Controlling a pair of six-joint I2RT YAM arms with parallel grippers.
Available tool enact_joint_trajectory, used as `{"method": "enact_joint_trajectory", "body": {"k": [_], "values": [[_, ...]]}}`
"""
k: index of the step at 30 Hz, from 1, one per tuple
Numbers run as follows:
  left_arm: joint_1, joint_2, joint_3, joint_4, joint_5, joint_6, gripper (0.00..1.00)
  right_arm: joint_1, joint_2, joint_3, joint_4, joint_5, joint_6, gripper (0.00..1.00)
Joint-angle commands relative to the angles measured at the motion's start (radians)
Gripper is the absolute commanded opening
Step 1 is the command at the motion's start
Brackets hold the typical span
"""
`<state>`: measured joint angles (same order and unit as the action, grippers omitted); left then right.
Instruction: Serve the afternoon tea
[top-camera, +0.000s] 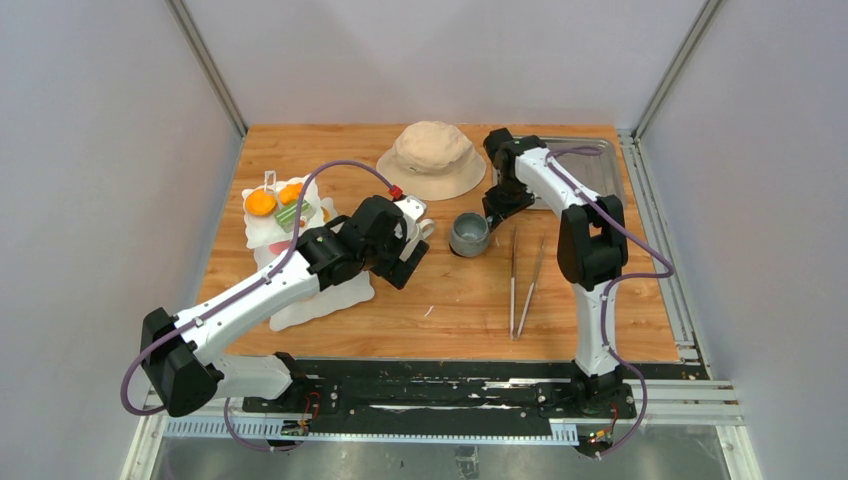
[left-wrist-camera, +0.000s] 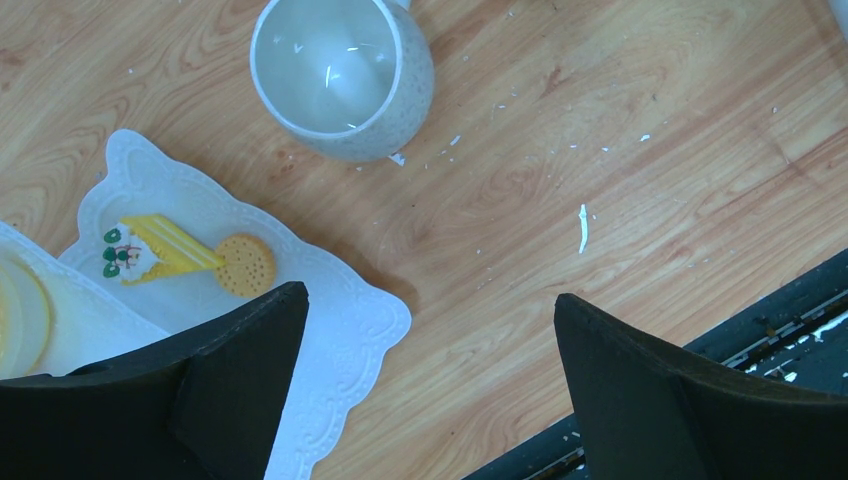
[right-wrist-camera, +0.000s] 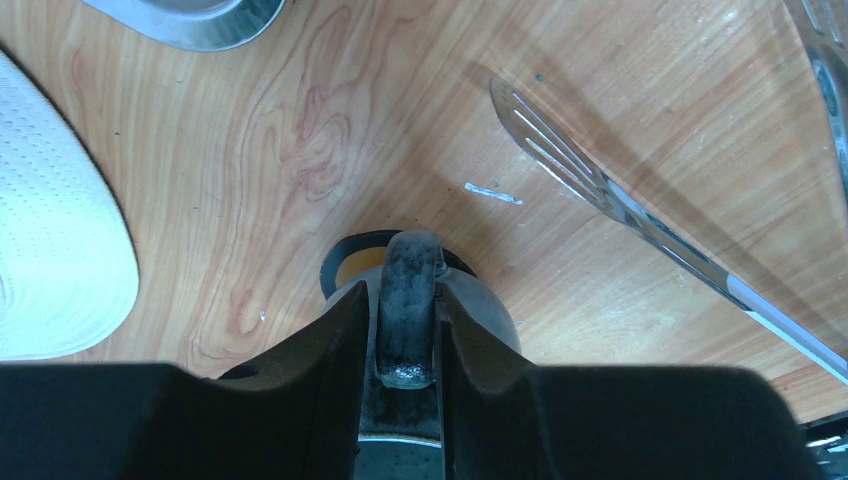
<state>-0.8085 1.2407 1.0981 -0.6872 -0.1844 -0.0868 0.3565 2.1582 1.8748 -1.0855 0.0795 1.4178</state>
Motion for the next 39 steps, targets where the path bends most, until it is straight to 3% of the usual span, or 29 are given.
{"method": "enact_joint_trajectory", "body": {"k": [1, 18, 30, 36, 39], "values": [[-0.008, -0.026, -0.006, -0.001, 0.008, -0.008, 0.98, -0.015, -0.032, 0.017, 0.021, 0.009, -0.040, 0.30], [-0.009, -0.029, -0.005, -0.001, 0.014, -0.008, 0.98, -0.016, -0.072, -0.025, 0.108, -0.023, -0.109, 0.33], [-0.009, -0.035, 0.005, -0.008, -0.009, 0.003, 0.98, -0.023, -0.198, -0.101, 0.139, -0.019, -0.200, 0.33], [-0.009, -0.031, 0.026, -0.008, -0.026, 0.004, 0.98, -0.029, -0.318, -0.176, 0.146, 0.069, -0.361, 0.32], [-0.009, -0.041, 0.041, -0.008, -0.064, -0.006, 0.98, -0.029, -0.427, -0.244, 0.208, 0.133, -0.552, 0.32]]}}
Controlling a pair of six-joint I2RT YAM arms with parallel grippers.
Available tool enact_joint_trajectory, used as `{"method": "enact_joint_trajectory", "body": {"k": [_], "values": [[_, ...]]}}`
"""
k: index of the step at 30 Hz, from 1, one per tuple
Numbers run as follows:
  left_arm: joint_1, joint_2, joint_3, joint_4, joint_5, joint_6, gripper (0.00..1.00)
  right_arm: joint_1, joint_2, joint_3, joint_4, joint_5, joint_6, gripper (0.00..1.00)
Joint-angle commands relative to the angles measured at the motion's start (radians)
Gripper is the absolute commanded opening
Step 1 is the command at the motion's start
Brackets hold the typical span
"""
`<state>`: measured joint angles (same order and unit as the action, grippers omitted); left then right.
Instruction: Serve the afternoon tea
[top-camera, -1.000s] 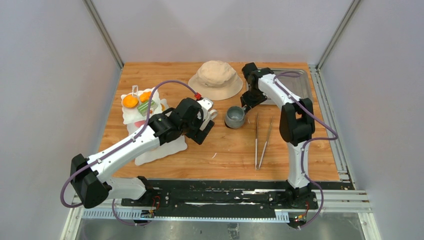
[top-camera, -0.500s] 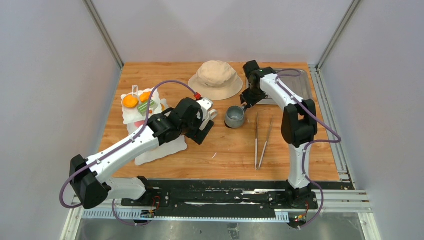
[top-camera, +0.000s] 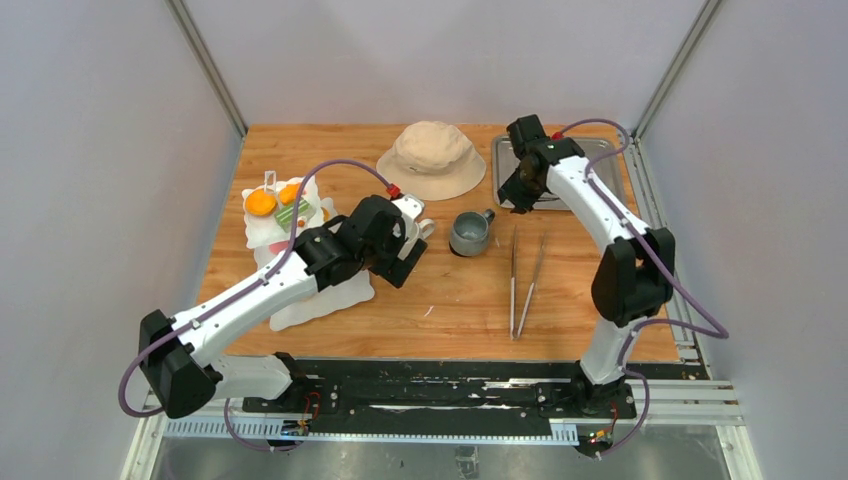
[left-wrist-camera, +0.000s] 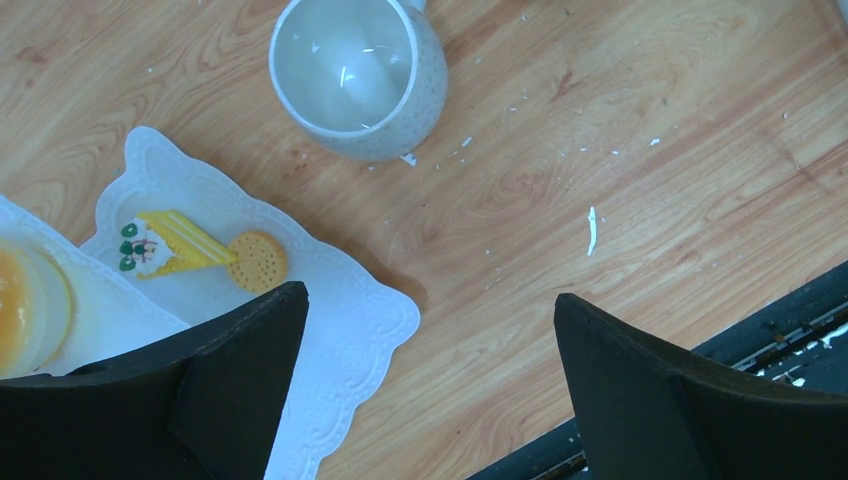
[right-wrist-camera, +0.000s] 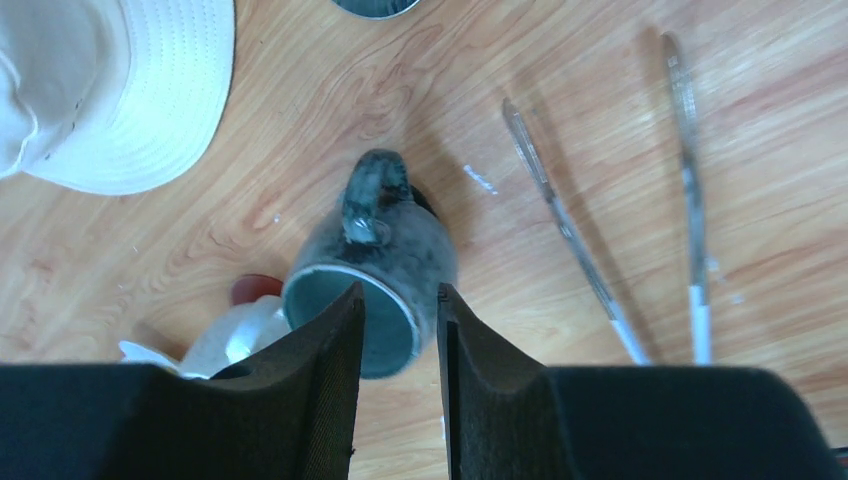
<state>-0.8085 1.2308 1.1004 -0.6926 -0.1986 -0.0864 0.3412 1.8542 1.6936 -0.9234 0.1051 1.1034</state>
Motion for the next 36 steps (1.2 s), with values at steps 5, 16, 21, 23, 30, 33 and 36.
{"method": "enact_joint_trajectory", "body": {"k": [5, 16, 21, 23, 30, 33, 36], "values": [[-0.009, -0.104, 0.017, 0.034, -0.123, -0.019, 0.98, -0.014, -0.373, -0.269, 0.120, 0.249, -0.466, 0.31], [-0.009, -0.286, -0.042, 0.139, -0.163, -0.052, 0.98, -0.014, -1.013, -0.740, 0.427, 0.483, -0.650, 0.52], [-0.009, -0.288, -0.040, 0.134, -0.221, -0.074, 0.98, -0.014, -1.144, -0.813, 0.523, 0.506, -0.703, 0.54], [-0.009, -0.290, -0.037, 0.132, -0.223, -0.078, 0.98, -0.014, -1.160, -0.817, 0.524, 0.537, -0.702, 0.54], [-0.008, -0.314, -0.069, 0.182, -0.210, -0.086, 0.98, -0.014, -1.172, -0.825, 0.523, 0.583, -0.706, 0.53], [-0.009, -0.320, -0.078, 0.192, -0.197, -0.085, 0.98, -0.014, -1.170, -0.824, 0.523, 0.595, -0.697, 0.53], [-0.009, -0.326, -0.085, 0.202, -0.187, -0.084, 0.98, -0.014, -1.168, -0.825, 0.521, 0.600, -0.689, 0.52]]}}
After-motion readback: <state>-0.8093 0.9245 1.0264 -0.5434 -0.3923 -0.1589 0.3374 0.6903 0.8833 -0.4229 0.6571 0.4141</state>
